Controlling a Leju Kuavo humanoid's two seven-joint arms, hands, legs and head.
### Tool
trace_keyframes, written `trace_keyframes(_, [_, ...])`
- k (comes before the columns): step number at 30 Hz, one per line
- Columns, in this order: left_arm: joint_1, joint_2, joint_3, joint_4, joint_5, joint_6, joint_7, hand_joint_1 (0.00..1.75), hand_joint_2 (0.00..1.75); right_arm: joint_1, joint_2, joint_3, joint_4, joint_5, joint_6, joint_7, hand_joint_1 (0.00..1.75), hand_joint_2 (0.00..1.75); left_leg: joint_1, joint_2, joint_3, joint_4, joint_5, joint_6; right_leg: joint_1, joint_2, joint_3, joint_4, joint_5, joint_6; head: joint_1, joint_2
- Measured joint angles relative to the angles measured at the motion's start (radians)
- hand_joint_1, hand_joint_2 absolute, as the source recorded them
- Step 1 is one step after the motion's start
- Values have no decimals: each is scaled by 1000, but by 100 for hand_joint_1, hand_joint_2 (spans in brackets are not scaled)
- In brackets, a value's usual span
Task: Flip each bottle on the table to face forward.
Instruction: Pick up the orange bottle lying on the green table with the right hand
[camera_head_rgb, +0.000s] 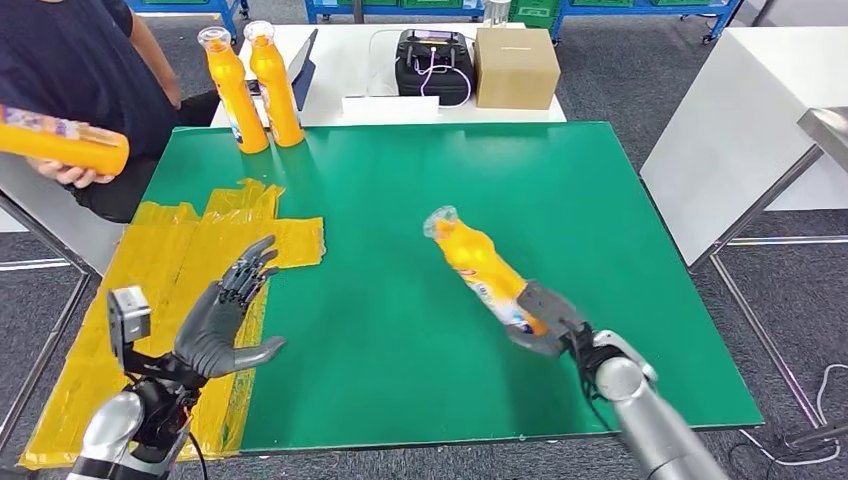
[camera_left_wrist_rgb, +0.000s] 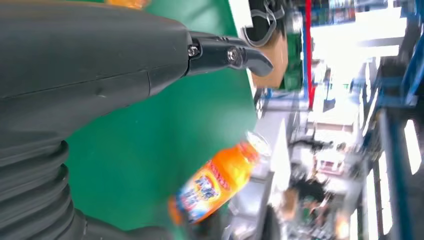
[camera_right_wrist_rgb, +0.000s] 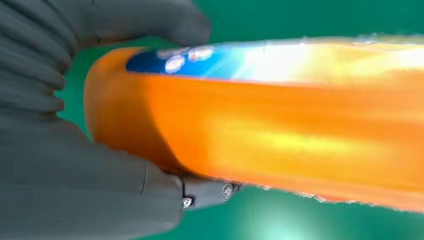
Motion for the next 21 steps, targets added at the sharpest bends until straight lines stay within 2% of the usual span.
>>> trace_keyframes(4, [59,-15,36,-43,15,0,11,0,175,81,41,-44,-177,-62,-2,-14,175,175,0,-15,-19,0,7,-1,-1,-14,-15,4,0,0,0,0])
trace_keyframes(7, [84,-29,47,-65,22,1,10,0,175,101,58,-60,-271,-94,-7,-52,175,175,-1,-14,-22,0,8,-1,-2,-14,-18,5,1,0,1,0])
trace_keyframes(10, [99,-44,47,-85,32,-1,10,0,175,105,75,-61,-351,-110,-11,-45,175,175,-2,-13,-22,0,8,0,-3,-13,-19,4,1,0,0,0])
trace_keyframes(16, [118,-64,17,-101,163,-31,45,0,175,105,105,-35,-412,-104,-15,-41,175,175,-2,-14,-23,0,8,0,-3,-14,-19,4,1,0,1,0])
trace_keyframes(21, [108,-82,-40,-110,196,-34,61,0,175,98,142,45,-426,-58,-17,-48,175,175,-1,-14,-23,0,8,-1,-3,-14,-19,4,1,0,1,0])
